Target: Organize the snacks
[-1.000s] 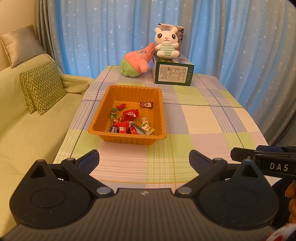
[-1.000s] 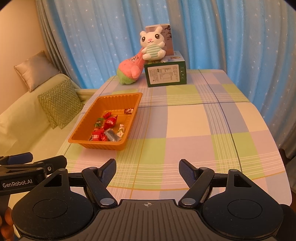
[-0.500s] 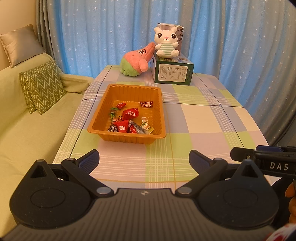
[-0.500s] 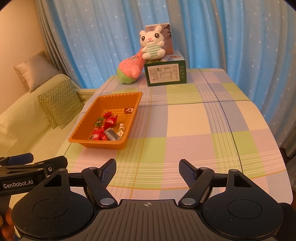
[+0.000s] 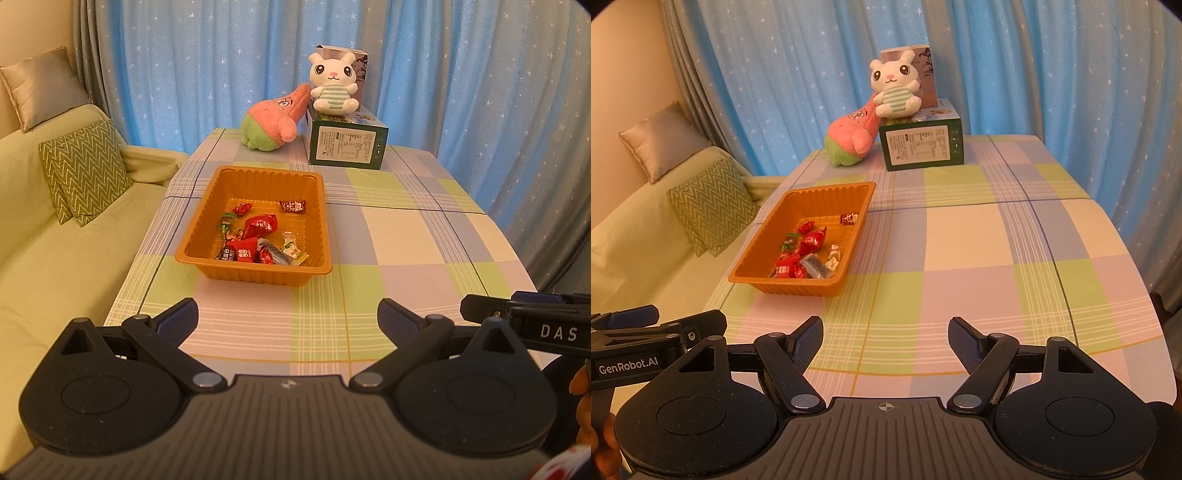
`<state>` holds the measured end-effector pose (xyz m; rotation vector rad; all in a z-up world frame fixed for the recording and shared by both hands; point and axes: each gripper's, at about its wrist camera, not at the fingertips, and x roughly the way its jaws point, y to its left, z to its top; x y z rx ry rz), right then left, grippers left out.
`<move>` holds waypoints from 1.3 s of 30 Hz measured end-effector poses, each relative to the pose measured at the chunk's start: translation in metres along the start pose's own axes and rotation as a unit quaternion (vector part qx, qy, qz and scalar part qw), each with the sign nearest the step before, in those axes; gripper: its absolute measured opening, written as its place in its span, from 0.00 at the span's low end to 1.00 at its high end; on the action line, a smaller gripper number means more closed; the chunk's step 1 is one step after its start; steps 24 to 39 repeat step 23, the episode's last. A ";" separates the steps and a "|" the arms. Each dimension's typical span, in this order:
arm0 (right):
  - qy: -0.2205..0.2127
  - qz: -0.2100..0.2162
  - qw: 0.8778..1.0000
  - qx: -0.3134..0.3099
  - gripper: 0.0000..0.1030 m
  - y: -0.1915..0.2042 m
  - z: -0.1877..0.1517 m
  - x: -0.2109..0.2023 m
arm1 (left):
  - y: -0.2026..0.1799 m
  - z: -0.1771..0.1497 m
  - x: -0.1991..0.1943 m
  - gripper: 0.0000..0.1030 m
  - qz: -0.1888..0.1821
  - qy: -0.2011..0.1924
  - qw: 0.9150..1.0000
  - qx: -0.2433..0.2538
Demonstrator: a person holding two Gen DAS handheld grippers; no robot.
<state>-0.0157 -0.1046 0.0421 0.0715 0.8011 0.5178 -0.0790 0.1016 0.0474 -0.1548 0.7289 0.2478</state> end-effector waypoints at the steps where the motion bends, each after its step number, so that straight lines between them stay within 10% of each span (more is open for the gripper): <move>1: 0.000 0.000 1.000 0.000 0.72 0.000 0.000 0.000 | 0.000 0.000 0.000 1.00 0.000 0.000 1.000 0.000; 39: 0.002 0.001 1.000 0.001 0.72 0.002 -0.005 0.002 | 0.004 -0.004 0.005 1.00 -0.003 -0.003 1.000 -0.007</move>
